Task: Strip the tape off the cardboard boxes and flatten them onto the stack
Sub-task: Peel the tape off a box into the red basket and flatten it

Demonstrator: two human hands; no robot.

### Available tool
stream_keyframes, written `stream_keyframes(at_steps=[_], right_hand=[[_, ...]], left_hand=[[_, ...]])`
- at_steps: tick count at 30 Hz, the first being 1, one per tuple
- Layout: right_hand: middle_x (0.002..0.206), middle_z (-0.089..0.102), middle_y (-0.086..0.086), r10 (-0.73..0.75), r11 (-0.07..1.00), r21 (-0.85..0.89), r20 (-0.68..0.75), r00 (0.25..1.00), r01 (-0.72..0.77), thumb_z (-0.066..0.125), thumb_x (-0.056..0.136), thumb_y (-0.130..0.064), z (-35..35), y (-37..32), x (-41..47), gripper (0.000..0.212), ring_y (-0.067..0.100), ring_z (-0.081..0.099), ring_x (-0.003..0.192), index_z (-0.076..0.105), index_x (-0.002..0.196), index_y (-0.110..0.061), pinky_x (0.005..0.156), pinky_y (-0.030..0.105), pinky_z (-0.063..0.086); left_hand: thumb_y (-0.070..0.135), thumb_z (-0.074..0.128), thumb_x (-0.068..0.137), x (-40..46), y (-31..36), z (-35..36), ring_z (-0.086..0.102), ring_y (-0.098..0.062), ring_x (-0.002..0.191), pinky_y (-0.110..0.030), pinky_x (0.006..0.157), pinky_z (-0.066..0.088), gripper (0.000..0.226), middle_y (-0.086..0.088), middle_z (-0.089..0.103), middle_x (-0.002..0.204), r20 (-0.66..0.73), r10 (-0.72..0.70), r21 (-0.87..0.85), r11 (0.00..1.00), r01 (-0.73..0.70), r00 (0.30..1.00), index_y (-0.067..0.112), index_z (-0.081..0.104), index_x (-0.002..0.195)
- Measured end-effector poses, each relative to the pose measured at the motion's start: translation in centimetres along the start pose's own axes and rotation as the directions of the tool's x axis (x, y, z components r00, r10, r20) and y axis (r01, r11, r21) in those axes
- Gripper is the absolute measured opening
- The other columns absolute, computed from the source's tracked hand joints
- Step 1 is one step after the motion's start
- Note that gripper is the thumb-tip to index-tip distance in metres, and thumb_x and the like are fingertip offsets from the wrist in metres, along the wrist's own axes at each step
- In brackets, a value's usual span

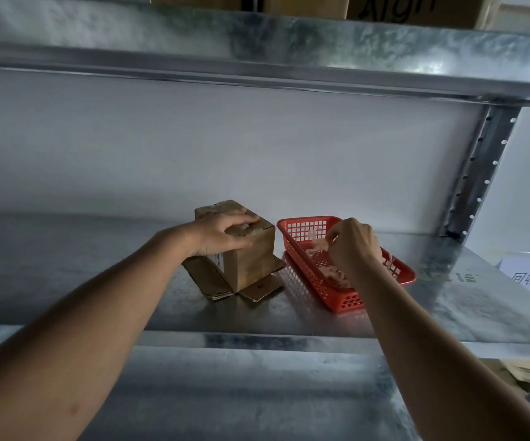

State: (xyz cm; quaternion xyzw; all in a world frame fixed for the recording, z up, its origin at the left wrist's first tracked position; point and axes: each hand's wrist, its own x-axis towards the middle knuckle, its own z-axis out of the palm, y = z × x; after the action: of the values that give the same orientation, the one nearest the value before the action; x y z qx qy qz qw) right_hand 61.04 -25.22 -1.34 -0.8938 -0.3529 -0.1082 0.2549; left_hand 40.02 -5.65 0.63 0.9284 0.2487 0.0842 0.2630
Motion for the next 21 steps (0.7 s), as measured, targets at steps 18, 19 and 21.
stream_keyframes(at_steps=[18, 19, 21], right_hand=[[0.112, 0.075, 0.0, -0.576, 0.791, 0.267, 0.018, 0.817, 0.551, 0.068, 0.099, -0.022, -0.4, -8.4, -3.5, 0.022, 0.013, 0.067, 0.097, 0.077, 0.119, -0.019, 0.078, 0.016, 0.048], [0.112, 0.076, -0.001, -0.576, 0.784, 0.288, 0.007, 0.817, 0.55, 0.07, 0.098, -0.022, -0.1, -8.7, -3.6, 0.021, 0.013, 0.066, 0.097, 0.078, 0.118, -0.021, 0.075, 0.011, 0.044], [0.109, 0.077, -0.001, -0.551, 0.787, 0.321, -0.02, 0.834, 0.527, 0.073, 0.096, -0.023, 0.5, -9.0, -3.5, 0.019, 0.016, 0.068, 0.096, 0.08, 0.114, -0.021, 0.073, 0.008, 0.042]], left_hand=[[0.064, 0.074, 0.082, -2.7, -0.7, -0.9, 0.021, -0.005, 0.153, -0.031, 0.123, 0.023, 0.084, 0.029, 0.021, 0.165, -0.002, 0.033, 0.039, 0.999, -0.033, 0.999, 0.053, 0.033, 0.155], [0.076, 0.073, 0.071, -2.8, -1.1, -1.1, 0.023, -0.006, 0.153, -0.035, 0.124, 0.025, 0.096, 0.028, 0.023, 0.165, -0.007, 0.019, 0.06, 0.998, -0.019, 1.0, 0.054, 0.032, 0.155], [0.089, 0.068, 0.057, -2.9, -1.4, -1.4, 0.025, -0.01, 0.153, -0.04, 0.123, 0.029, 0.112, 0.024, 0.025, 0.166, -0.014, -0.02, 0.143, 0.989, 0.021, 1.0, 0.053, 0.029, 0.155]])
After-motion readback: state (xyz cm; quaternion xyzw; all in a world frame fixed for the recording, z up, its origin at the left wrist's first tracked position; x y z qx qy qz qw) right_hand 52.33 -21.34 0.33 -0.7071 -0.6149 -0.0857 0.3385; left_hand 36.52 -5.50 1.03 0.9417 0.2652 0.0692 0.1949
